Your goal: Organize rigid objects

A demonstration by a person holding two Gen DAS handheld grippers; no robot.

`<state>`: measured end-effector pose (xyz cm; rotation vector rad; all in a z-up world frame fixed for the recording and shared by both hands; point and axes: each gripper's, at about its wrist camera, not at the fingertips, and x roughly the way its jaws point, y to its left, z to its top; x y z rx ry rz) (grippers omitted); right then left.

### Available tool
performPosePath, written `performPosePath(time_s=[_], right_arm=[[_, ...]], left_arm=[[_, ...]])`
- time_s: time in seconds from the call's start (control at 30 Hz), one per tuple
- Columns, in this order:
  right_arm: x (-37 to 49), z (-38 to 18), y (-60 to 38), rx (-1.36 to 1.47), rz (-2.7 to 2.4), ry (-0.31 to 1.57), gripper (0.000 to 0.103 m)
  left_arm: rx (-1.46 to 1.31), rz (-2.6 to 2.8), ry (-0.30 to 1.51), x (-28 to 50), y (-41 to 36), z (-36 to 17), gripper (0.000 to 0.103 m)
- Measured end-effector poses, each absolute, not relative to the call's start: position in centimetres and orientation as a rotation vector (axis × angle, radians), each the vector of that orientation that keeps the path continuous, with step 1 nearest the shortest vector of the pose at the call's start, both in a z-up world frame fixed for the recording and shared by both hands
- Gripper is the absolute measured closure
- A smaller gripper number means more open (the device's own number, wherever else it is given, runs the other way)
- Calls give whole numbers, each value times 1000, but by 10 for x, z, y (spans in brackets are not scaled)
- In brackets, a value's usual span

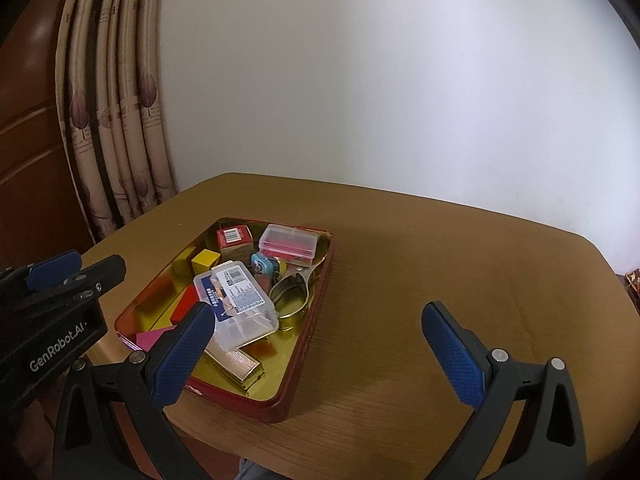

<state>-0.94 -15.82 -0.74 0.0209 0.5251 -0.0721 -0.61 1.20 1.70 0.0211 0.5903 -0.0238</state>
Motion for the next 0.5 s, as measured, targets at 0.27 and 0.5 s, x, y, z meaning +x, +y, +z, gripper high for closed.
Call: performPosePath(time_s=[0.27, 0.5], right_arm=[[-12, -5, -162, 34, -68, 519, 1], [-13, -4, -162, 34, -65, 519, 0]], left_arm=[[37, -35, 605, -6, 8, 15, 52], [41, -39, 611, -6, 8, 15, 51]])
